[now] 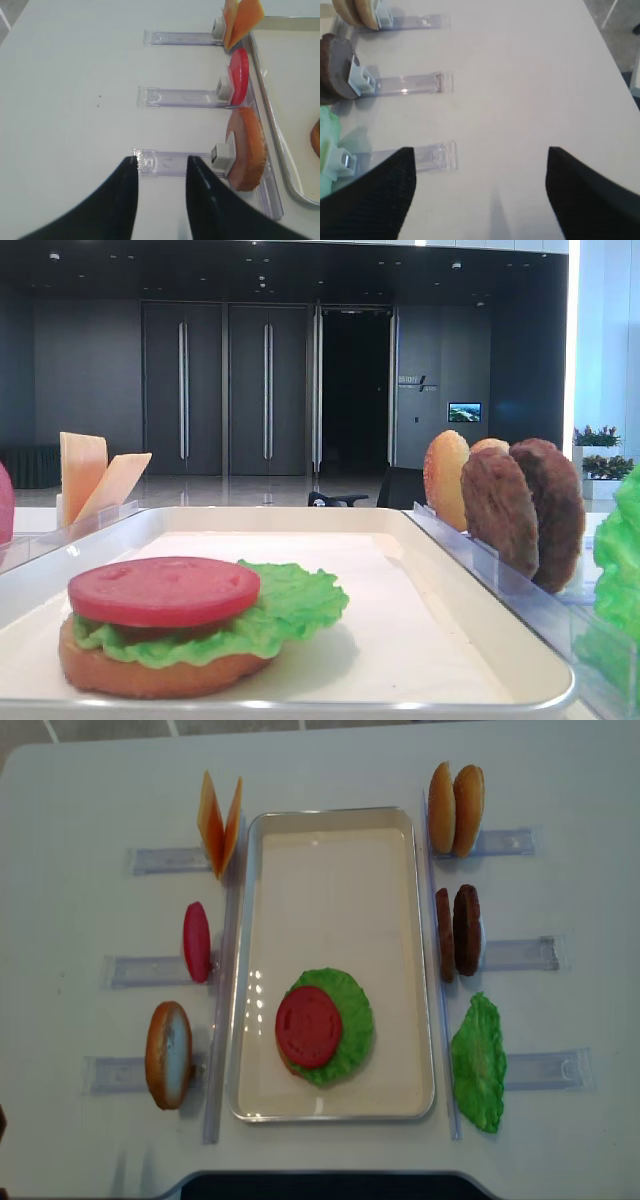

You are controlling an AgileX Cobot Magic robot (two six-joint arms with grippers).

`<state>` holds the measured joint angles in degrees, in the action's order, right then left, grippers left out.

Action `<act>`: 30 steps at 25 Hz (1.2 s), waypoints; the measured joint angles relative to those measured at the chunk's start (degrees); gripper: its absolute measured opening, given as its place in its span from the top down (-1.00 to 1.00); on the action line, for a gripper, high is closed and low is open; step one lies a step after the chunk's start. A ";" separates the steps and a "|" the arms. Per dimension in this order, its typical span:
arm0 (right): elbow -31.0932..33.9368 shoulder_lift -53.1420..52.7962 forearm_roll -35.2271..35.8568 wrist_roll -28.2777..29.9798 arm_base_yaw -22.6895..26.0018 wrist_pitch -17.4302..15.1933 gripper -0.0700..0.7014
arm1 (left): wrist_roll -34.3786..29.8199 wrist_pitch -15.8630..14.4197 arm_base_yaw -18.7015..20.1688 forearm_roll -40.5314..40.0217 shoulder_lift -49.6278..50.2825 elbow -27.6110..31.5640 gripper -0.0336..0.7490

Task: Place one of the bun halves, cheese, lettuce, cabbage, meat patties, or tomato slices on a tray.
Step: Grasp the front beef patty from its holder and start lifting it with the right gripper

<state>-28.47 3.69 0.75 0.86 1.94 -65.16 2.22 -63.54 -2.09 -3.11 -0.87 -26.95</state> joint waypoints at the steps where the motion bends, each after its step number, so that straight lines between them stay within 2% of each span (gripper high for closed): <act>1: 0.00 1.84 0.00 0.00 0.00 0.00 -0.58 | 0.00 0.00 0.00 0.00 0.00 0.00 0.28; 5: -0.66 11.38 0.16 0.00 0.00 0.00 -0.58 | 0.00 0.00 0.00 0.00 0.00 0.00 0.38; 11: -5.81 29.11 1.45 0.93 0.00 0.00 -0.58 | 0.00 0.00 0.00 0.00 0.00 0.00 0.51; 18: -15.91 48.78 4.98 1.34 0.00 -2.13 -0.58 | 0.00 0.00 0.00 0.00 0.00 0.00 0.62; 25: -27.15 63.09 6.21 1.34 0.00 -4.52 -0.58 | 0.00 0.00 0.00 0.00 0.00 0.00 0.77; 30: -34.10 70.14 7.35 1.13 0.00 -4.71 -0.58 | 0.00 0.00 0.00 0.00 0.00 0.00 0.85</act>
<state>-62.56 73.84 8.10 2.00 1.94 -69.87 2.22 -63.54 -2.09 -3.11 -0.87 -26.95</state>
